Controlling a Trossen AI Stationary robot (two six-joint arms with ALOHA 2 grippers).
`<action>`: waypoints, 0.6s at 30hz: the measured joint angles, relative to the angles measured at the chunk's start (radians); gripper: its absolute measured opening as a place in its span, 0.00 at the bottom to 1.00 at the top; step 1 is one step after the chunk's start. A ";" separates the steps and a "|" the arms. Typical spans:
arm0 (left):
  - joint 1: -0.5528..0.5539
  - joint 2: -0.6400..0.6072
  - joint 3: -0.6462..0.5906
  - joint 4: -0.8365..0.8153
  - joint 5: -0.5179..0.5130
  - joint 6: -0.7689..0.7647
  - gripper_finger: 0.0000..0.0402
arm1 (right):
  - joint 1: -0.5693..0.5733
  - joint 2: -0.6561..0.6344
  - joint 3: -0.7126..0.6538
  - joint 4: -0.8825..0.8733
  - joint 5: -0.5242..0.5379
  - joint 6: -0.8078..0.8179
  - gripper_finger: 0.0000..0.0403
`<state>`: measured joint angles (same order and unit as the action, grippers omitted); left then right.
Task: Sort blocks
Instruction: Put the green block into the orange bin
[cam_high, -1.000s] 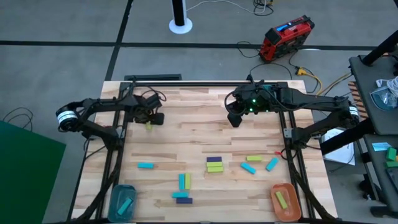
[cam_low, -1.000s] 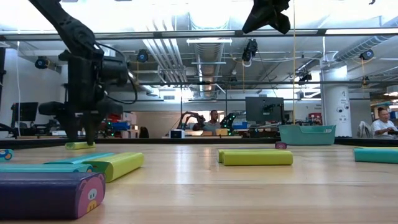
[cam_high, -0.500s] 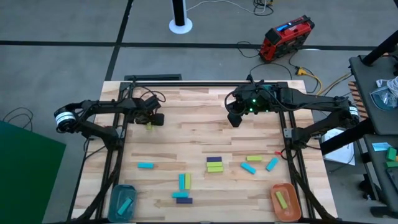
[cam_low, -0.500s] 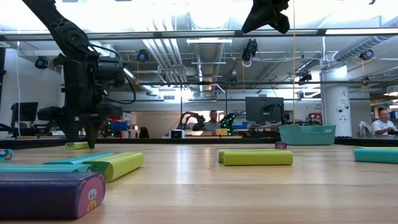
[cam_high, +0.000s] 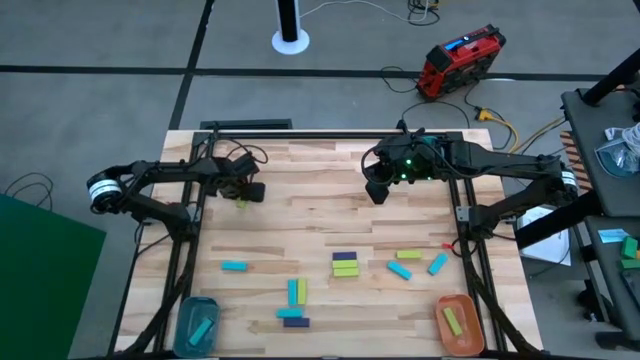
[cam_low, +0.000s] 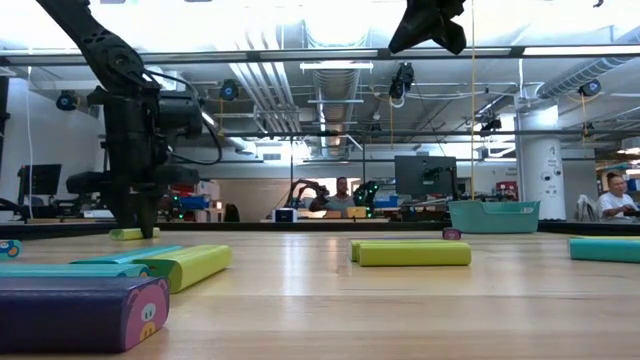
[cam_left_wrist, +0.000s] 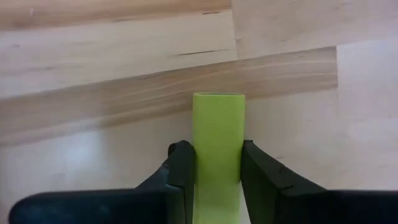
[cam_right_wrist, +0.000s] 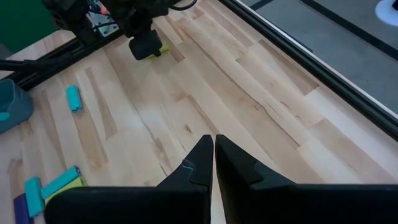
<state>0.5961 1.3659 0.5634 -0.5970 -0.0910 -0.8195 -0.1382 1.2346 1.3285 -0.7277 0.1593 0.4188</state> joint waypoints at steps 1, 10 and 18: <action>0.000 0.000 0.003 -0.001 0.004 0.020 0.18 | 0.000 0.000 0.000 0.000 0.000 0.000 0.02; -0.074 -0.022 0.184 -0.007 0.202 0.359 0.18 | 0.000 0.015 0.000 0.000 -0.020 0.172 0.02; -0.203 -0.024 0.445 -0.003 0.207 0.577 0.18 | -0.011 0.097 0.000 0.008 -0.116 0.501 0.02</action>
<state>0.3934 1.3421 1.0083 -0.5996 0.1163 -0.2426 -0.1494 1.3317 1.3281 -0.7197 0.0437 0.9198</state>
